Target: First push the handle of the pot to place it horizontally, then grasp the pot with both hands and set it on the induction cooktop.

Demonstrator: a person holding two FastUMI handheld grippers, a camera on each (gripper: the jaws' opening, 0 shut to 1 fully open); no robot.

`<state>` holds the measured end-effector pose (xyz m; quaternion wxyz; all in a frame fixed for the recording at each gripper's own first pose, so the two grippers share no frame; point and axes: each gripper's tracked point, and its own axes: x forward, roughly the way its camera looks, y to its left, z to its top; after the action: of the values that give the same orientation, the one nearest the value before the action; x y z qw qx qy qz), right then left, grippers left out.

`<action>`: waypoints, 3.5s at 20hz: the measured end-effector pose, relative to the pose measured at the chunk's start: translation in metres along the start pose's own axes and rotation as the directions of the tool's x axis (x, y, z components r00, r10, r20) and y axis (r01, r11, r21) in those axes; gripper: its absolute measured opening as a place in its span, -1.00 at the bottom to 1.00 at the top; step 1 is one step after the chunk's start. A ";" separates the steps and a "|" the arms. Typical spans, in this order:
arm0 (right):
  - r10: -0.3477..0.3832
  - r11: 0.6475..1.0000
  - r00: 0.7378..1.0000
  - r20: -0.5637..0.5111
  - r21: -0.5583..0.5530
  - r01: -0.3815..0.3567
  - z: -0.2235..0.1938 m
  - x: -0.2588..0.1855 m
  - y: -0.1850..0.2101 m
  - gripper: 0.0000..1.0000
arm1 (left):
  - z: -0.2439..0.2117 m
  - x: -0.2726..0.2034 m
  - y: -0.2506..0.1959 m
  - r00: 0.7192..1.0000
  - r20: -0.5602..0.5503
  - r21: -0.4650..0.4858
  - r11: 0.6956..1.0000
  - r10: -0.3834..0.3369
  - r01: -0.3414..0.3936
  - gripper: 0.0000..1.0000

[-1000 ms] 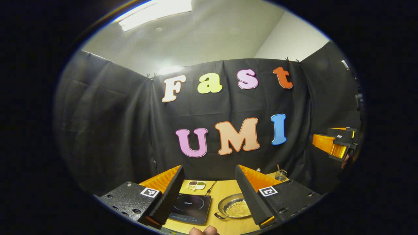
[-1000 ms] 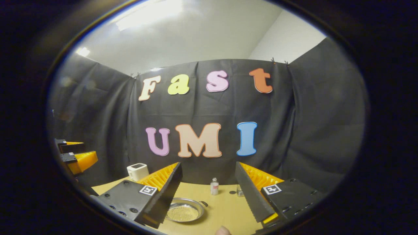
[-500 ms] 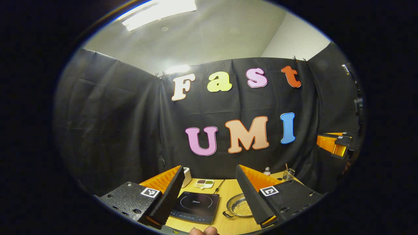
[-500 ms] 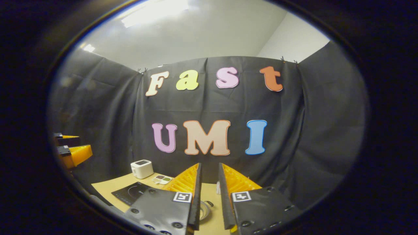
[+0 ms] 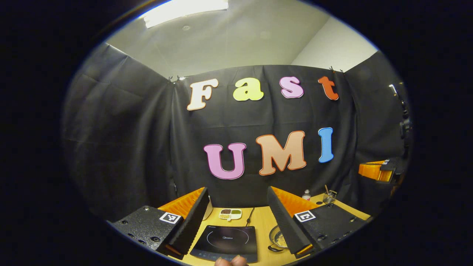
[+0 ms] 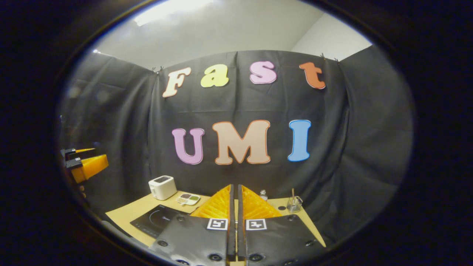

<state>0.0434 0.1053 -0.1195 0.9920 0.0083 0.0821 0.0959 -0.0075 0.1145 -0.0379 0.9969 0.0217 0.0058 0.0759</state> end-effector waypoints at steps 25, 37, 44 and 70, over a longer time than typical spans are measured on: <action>0.113 0.994 0.799 -0.591 0.070 -0.089 -0.271 0.048 0.094 -0.96 | -0.081 0.077 0.077 0.992 -0.121 0.027 0.999 0.032 -0.029 0.92; 0.096 0.995 0.606 -0.789 0.062 -0.077 -0.368 0.020 0.111 -0.94 | -0.098 0.105 0.098 0.992 -0.121 0.032 0.999 0.019 -0.015 0.92; -0.001 1.000 0.528 -0.849 -0.009 -0.013 -0.412 0.025 0.119 -0.94 | -0.132 0.118 0.105 0.987 -0.139 -0.032 0.997 -0.079 0.076 0.91; -0.111 0.974 0.505 -0.856 0.008 0.228 -0.419 0.092 0.180 -0.94 | -0.171 0.155 0.141 0.964 -0.154 -0.076 0.976 -0.215 0.205 0.92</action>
<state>0.0292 0.2996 -0.5422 0.8273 0.0118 0.5614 -0.0152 0.1219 0.2841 -0.2041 0.9957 -0.0151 0.0864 -0.0285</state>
